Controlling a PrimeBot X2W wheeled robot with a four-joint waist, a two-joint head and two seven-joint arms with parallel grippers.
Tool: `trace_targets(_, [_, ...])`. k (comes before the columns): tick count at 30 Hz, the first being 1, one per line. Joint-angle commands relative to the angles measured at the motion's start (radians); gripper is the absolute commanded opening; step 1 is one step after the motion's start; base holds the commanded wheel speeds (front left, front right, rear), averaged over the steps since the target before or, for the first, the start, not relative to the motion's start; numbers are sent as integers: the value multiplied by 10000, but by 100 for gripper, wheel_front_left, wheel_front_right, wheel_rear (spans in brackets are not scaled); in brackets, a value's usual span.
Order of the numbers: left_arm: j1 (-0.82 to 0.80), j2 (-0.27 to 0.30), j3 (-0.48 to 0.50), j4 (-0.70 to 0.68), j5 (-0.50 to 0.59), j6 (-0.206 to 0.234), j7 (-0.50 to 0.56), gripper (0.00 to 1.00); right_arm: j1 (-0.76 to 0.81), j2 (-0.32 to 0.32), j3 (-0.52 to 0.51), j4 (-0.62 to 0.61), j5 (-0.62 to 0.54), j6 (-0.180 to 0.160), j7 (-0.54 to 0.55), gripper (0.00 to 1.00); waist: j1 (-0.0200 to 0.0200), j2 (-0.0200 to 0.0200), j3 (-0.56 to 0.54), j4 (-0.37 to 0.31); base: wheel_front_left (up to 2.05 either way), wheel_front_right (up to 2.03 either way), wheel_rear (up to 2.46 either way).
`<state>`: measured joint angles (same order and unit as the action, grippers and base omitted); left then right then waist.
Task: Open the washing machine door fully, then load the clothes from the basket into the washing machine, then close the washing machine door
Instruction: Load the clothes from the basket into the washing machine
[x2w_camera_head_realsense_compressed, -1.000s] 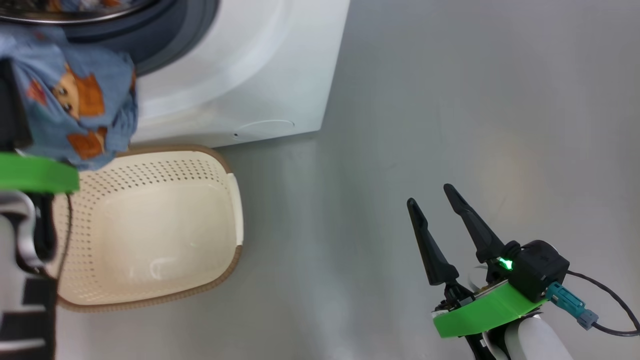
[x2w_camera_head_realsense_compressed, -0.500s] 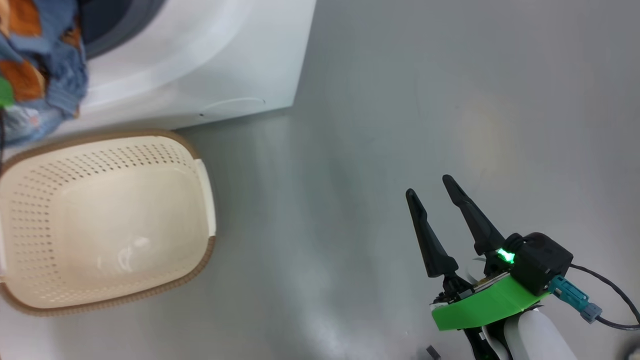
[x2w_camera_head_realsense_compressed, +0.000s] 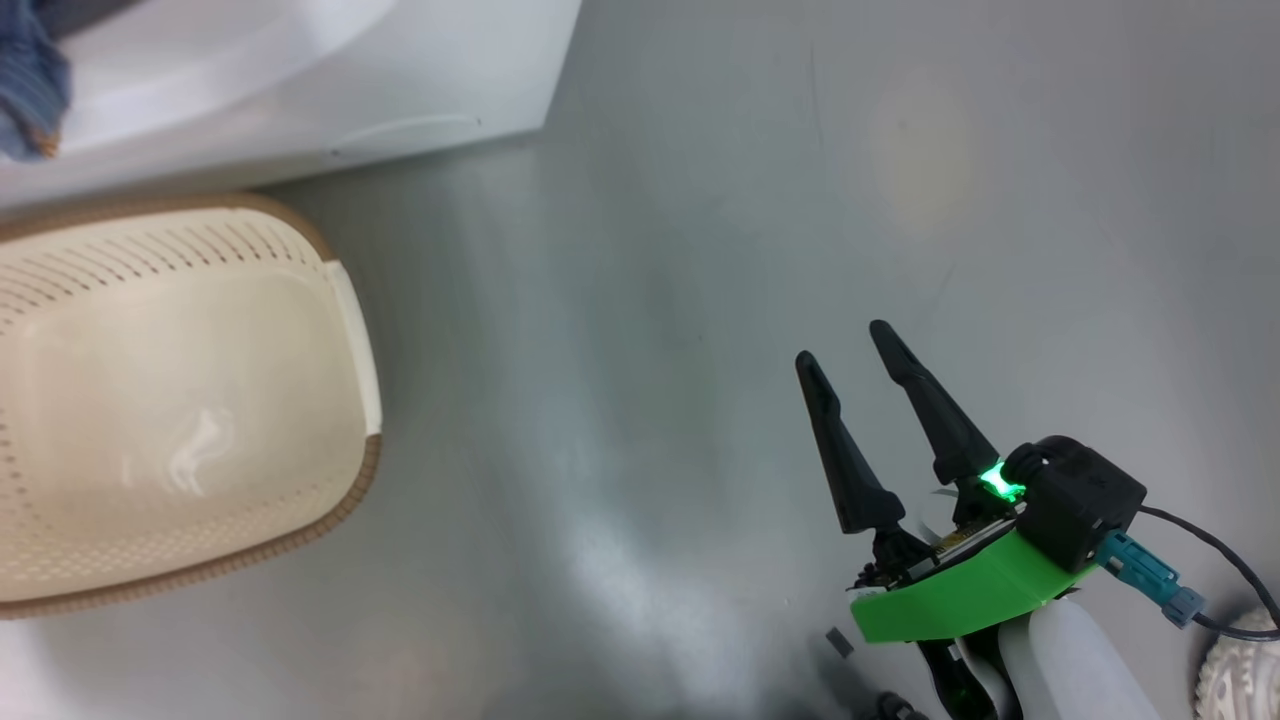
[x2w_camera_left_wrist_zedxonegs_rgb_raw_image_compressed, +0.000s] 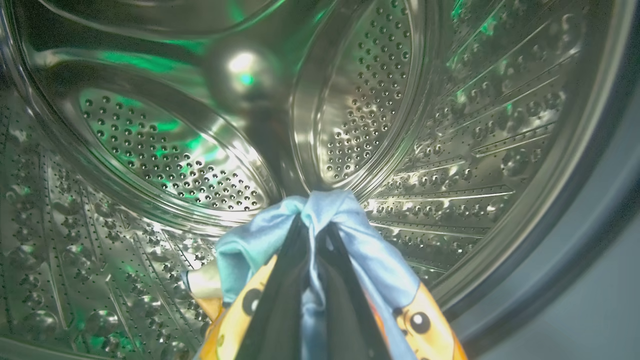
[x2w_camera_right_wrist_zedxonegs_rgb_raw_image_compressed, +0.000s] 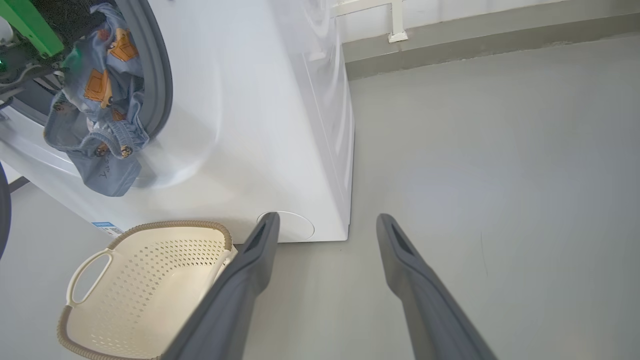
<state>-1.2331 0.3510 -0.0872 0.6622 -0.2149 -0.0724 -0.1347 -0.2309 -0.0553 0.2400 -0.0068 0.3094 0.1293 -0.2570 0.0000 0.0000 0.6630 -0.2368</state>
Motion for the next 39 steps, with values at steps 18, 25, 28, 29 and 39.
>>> trace_targets(18, [-2701, 916, -502, 865, 980, 381, -1225, 0, -68, 51, 723, -263, 394, 14, -48, 100, 0, 0, 1643, -234, 0, 0, 0])
trace_targets(25, [-2967, 1225, -368, -1362, 1487, 734, -1267, 0, -123, 51, 989, -157, 509, 14, -48, 100, 0, 0, 1713, -449, 0, 0, 0])
trace_targets(28, [-2795, 1223, -242, -1208, 1405, 719, -1268, 0, -151, 51, 1059, -112, 553, 14, -48, 100, 0, 0, 1721, -508, 0, 0, 0])
trace_targets(29, [-2739, 1177, -191, -1027, 1326, 701, -1268, 0, -157, 51, 1059, -95, 563, 14, -48, 100, 0, 0, 1706, -506, 0, 0, 0])
trace_targets(39, [-2483, 830, 45, 826, 882, 608, -1270, 100, -142, 51, 937, -34, 474, 14, -48, 100, 0, 0, 1590, -354, 0, 0, 0])
